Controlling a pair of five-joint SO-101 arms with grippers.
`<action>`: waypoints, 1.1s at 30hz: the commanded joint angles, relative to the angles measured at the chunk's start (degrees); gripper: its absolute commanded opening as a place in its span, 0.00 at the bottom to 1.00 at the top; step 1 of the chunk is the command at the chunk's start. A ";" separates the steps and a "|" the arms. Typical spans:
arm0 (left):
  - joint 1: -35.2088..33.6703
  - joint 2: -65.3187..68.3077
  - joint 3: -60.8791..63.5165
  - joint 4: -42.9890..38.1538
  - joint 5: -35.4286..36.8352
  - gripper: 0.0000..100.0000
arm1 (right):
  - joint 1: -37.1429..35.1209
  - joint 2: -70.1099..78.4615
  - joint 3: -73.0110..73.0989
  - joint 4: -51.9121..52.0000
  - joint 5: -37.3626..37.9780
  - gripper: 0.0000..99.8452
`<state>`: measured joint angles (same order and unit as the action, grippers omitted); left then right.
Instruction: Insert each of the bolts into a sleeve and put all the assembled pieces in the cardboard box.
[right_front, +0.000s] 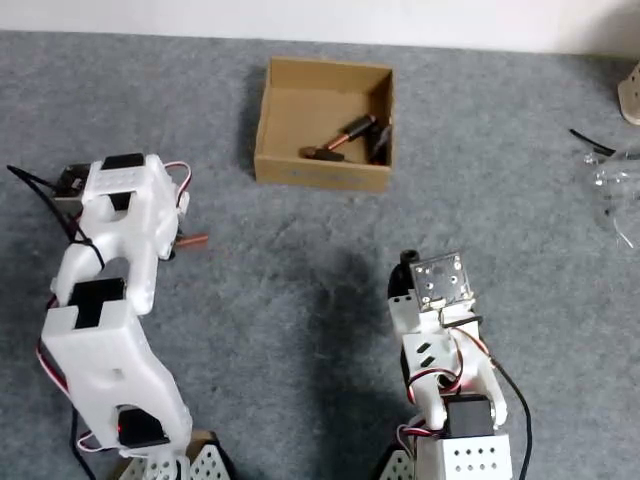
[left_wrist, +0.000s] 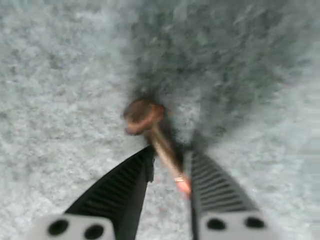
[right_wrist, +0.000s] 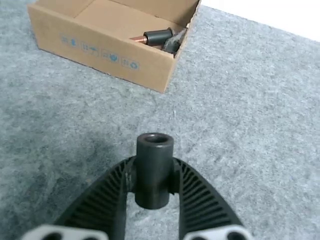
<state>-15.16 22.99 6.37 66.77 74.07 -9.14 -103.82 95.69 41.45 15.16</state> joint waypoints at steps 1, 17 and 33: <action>-0.92 -1.45 1.01 -0.35 0.35 0.00 | 0.57 -0.57 5.23 -2.33 0.53 0.01; 4.97 -2.24 -3.56 0.26 -9.85 0.00 | 0.66 -0.57 5.32 -2.33 0.53 0.01; 14.81 -29.58 -28.79 29.01 -26.64 0.00 | 0.57 -0.57 5.23 -2.33 0.53 0.01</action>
<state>-0.92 4.26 -17.19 91.56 48.13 -9.14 -103.82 95.69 41.45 15.16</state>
